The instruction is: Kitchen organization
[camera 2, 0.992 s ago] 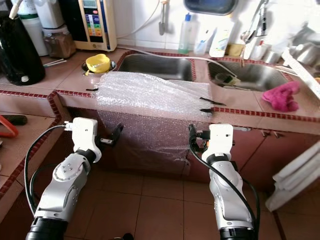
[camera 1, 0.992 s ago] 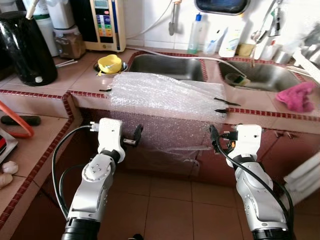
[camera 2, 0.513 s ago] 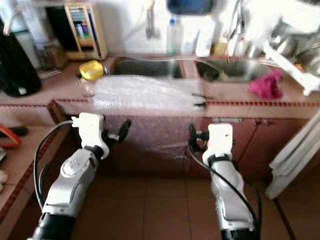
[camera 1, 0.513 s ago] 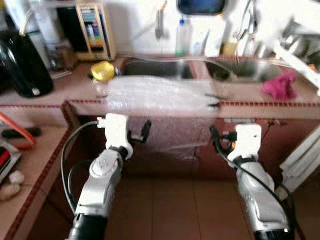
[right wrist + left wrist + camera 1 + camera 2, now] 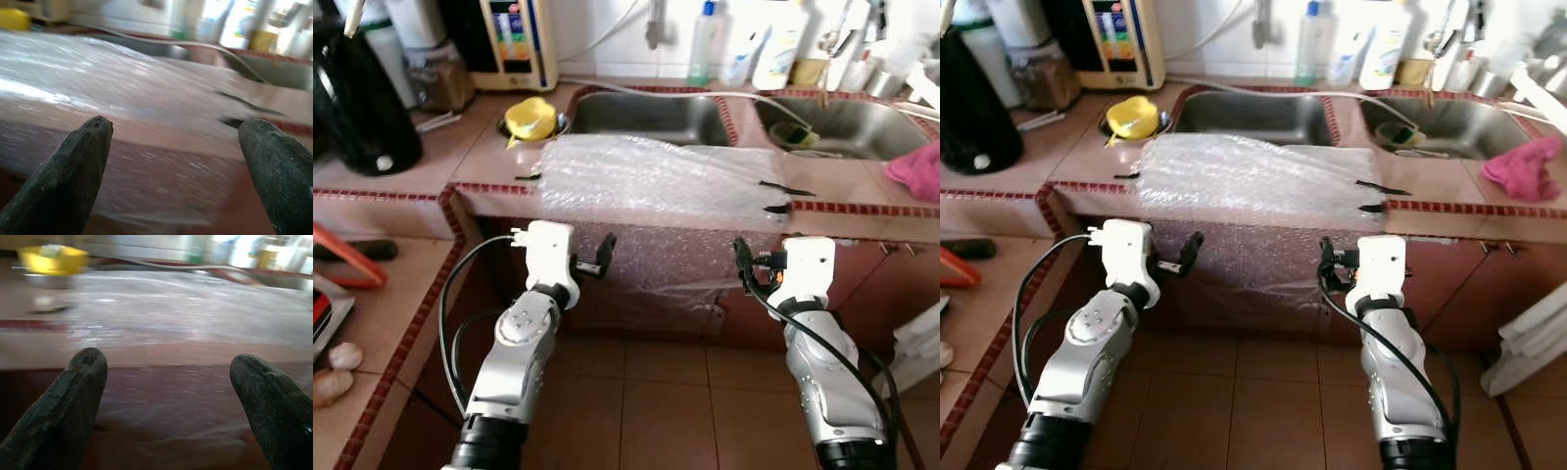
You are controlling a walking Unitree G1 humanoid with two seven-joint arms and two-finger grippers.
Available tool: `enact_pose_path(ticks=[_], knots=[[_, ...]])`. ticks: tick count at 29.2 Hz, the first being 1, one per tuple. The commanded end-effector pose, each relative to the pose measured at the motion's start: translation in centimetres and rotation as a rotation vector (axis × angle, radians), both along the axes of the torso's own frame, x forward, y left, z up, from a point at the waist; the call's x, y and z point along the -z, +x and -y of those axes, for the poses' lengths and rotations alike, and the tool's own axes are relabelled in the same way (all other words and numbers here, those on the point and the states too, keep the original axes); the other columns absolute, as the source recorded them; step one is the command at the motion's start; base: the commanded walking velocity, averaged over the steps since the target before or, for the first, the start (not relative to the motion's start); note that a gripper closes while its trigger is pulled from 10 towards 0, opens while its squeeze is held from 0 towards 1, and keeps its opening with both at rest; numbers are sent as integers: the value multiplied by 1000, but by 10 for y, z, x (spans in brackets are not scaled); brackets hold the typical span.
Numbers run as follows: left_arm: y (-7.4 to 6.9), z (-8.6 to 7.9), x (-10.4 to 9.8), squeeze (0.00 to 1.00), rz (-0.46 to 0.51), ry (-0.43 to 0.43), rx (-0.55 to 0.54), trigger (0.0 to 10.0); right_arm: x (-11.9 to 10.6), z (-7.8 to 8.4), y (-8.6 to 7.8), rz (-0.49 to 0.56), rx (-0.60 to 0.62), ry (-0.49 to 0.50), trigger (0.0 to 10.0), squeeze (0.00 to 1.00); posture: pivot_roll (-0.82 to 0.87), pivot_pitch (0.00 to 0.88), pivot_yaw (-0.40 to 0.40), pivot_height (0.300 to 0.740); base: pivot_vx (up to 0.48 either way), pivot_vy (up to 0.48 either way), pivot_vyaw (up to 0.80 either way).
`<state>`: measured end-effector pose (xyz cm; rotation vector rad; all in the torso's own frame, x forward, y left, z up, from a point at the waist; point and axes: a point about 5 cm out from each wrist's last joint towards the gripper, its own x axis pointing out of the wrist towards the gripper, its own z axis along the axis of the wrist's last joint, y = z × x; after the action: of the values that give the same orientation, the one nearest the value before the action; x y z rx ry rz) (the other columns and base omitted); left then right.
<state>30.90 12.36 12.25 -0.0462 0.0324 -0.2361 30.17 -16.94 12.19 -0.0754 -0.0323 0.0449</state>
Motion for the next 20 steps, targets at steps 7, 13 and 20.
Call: enact_pose_path(ticks=[7, 13, 20], knots=[[-9, -9, -7, 0, 100, -13, -54, 10000, -19, -11, -1, 79, -53, -28, 10000, 0, 22, 0, -25, 740, 0, 0, 0], [-8, -12, -3, 0, 70, 15, -86, 10000, -20, -10, -1, 71, -39, -14, 10000, 0, 12, 0, -28, 740, 0, 0, 0], [-6, -7, -1, 0, 65, 14, -51, 10000, -18, -6, -3, 65, -30, -28, 10000, 0, -3, 0, -23, 740, 0, 0, 0]])
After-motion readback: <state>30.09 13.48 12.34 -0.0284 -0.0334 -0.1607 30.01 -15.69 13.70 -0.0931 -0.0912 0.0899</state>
